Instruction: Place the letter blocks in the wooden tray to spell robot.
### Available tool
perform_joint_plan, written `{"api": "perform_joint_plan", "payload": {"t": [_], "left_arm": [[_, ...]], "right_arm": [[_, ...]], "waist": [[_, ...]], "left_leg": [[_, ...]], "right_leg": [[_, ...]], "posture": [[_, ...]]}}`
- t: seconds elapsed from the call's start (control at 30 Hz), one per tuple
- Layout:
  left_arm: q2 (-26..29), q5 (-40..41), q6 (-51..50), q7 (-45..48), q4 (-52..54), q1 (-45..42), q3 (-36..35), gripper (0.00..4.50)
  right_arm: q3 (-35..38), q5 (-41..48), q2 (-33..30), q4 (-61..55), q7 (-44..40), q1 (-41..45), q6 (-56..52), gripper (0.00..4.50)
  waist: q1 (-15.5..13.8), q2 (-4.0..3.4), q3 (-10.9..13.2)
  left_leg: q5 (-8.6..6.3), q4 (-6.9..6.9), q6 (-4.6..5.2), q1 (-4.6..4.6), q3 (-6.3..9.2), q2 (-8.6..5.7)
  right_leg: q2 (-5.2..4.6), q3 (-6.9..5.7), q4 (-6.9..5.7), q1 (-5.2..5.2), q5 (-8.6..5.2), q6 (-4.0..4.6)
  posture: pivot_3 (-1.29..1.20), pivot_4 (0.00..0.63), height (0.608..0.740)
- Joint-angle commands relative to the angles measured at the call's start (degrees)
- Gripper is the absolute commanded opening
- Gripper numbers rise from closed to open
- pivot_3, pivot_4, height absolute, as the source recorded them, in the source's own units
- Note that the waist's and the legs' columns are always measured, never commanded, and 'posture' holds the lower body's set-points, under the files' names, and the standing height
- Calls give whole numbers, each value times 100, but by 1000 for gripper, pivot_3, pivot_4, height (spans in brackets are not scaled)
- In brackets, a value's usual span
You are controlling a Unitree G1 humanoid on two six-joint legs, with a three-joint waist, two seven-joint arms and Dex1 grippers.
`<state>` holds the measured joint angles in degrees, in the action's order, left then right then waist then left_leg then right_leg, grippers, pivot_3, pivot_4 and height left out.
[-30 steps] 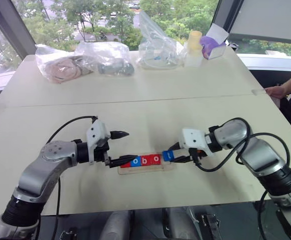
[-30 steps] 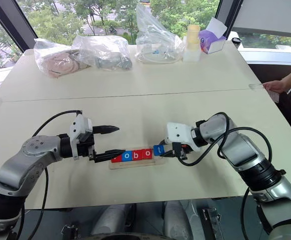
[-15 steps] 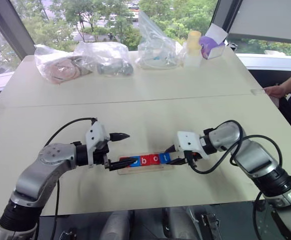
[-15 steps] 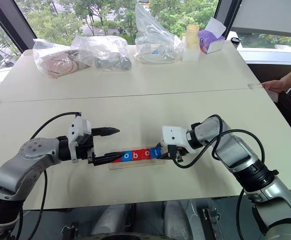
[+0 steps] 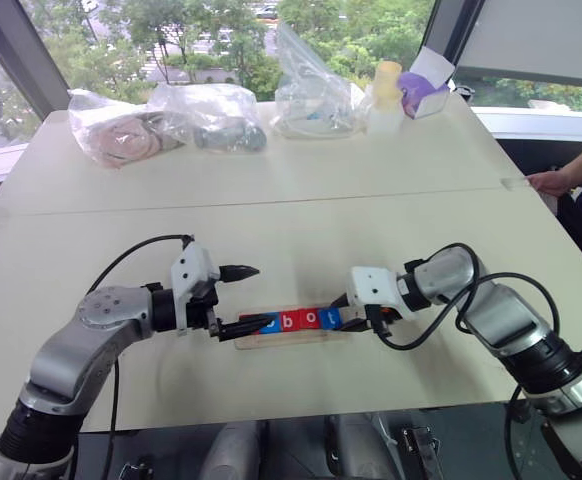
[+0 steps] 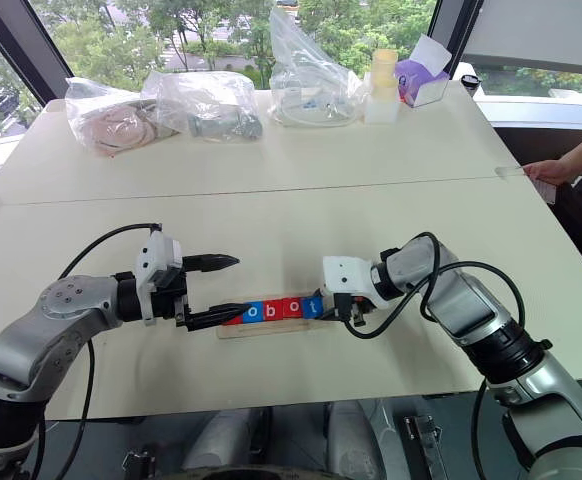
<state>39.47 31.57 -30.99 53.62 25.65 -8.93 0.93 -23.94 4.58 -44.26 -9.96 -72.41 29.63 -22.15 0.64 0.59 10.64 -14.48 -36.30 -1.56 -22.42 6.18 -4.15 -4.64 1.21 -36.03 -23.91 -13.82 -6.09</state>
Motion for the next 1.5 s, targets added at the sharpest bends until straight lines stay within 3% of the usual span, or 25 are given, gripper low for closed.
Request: {"api": "perform_joint_plan", "payload": {"t": [0.03, 0.2, 0.23, 0.9, 1.5], "left_arm": [[68, 67, 6, -11, 203, -30, -104, 4500], [75, 73, 4, -21, 205, -28, -102, 4500], [74, 71, 5, -22, 203, -29, -99, 4500], [37, 52, 19, -38, 173, -47, -46, 4500], [1, 59, 25, -121, 194, -61, -13, 4500]], "right_arm": [[55, -31, 51, -50, 18, 70, 28, 1611], [70, -59, 71, -48, 13, 74, 14, 4171], [80, -58, 77, -58, 10, 75, -5, 4452], [257, 7, 858, 88, 817, 446, -487, 4452], [250, -265, 653, 362, 699, 462, -48, 4452]], "waist": [[0, 0, 0], [-1, 0, 0], [1, 0, 0], [4, 0, 0], [7, 0, 0]], "left_leg": [[0, 0, 0, 0, 0, 0], [0, 0, 0, 0, 0, 0], [0, 0, 0, 0, 0, 0], [1, 0, -2, 0, 0, -1], [1, 0, -3, 0, -1, -1]], "right_leg": [[0, 0, 0, 0, 0, 0], [0, 0, 0, 0, 0, 0], [0, 0, 0, 0, 0, 0], [1, 0, -2, -2, 1, 1], [2, 0, -4, -3, 2, 2]], "posture": [[0, 150, 740], [0, 150, 740], [0, 150, 740], [0, 150, 740], [0, 150, 740]]}}
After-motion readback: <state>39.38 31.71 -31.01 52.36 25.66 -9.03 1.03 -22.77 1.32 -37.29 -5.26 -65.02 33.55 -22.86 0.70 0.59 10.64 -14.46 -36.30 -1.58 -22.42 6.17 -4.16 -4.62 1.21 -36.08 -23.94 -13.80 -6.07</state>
